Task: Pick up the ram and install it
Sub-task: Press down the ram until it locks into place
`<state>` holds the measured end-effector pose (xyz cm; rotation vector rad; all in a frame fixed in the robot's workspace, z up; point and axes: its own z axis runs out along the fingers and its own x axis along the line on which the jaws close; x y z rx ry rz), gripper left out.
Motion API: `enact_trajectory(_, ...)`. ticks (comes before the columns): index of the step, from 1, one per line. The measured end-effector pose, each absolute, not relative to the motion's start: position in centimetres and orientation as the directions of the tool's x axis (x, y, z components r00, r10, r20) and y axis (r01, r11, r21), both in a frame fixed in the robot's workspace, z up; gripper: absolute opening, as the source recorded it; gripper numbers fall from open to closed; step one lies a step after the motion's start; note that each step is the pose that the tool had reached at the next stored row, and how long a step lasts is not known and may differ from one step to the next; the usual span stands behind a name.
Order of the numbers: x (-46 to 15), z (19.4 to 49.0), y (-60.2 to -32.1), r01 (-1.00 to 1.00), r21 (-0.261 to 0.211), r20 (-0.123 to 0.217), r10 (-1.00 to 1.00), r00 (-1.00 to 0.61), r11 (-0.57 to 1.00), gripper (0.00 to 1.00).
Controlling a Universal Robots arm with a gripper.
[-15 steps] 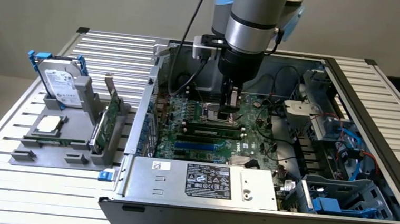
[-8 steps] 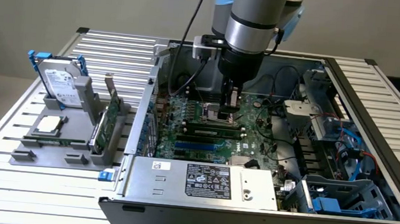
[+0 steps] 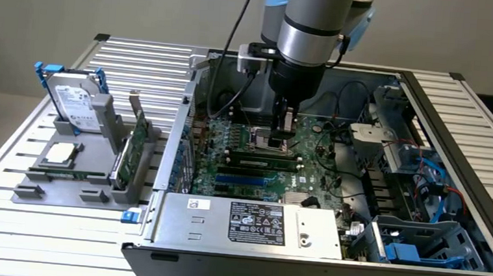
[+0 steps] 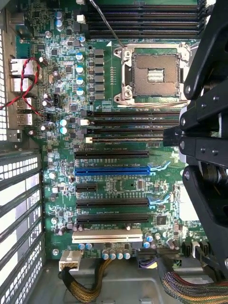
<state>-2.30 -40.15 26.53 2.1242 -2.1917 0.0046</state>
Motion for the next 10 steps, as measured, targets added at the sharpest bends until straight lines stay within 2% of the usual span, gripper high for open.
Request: enact_trajectory(10,-2.30,26.49,-40.15,-0.978,0.060,0.066,-0.978,-0.197,0.201,0.11)
